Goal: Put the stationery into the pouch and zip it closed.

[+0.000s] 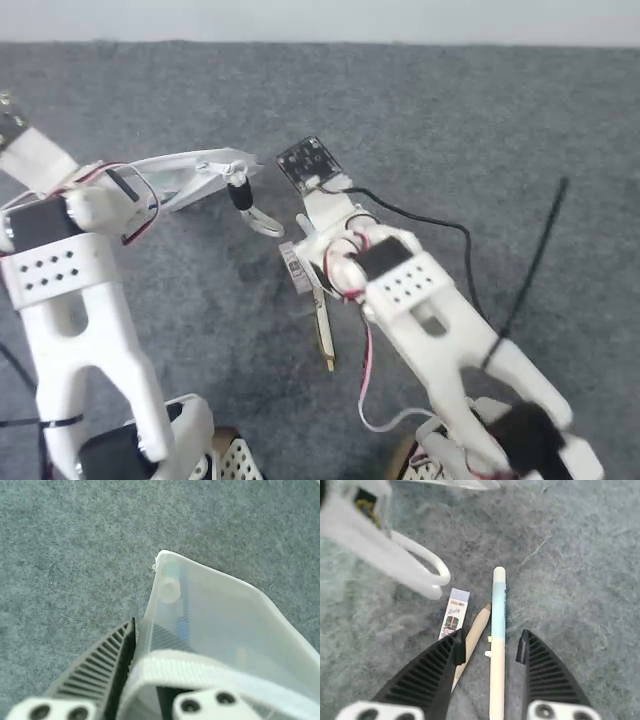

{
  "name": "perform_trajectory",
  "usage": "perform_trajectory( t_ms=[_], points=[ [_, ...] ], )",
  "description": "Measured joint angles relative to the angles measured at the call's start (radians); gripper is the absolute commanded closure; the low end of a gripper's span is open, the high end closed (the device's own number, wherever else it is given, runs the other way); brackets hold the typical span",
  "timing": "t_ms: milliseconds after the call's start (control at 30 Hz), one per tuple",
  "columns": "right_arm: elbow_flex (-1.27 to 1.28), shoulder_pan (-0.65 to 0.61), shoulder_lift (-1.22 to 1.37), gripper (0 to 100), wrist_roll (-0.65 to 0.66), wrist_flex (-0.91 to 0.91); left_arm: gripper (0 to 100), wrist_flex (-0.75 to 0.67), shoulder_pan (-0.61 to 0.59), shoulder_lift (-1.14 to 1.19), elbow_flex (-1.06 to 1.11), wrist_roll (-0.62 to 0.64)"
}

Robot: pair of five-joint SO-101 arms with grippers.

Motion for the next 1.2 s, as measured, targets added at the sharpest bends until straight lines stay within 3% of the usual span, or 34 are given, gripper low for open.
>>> perform_trajectory(
  t_ms=[467, 1200],
  points=[
    [-0.287, 0.014, 0.397, 83.2, 0.0, 0.0, 99, -0.002, -0.049, 0.002, 0.0, 0.0],
    [-0.526, 0.066, 0.724, 83.3, -0.002, 0.0, 99, -0.002, -0.058, 0.002, 0.003, 0.009]
  ],
)
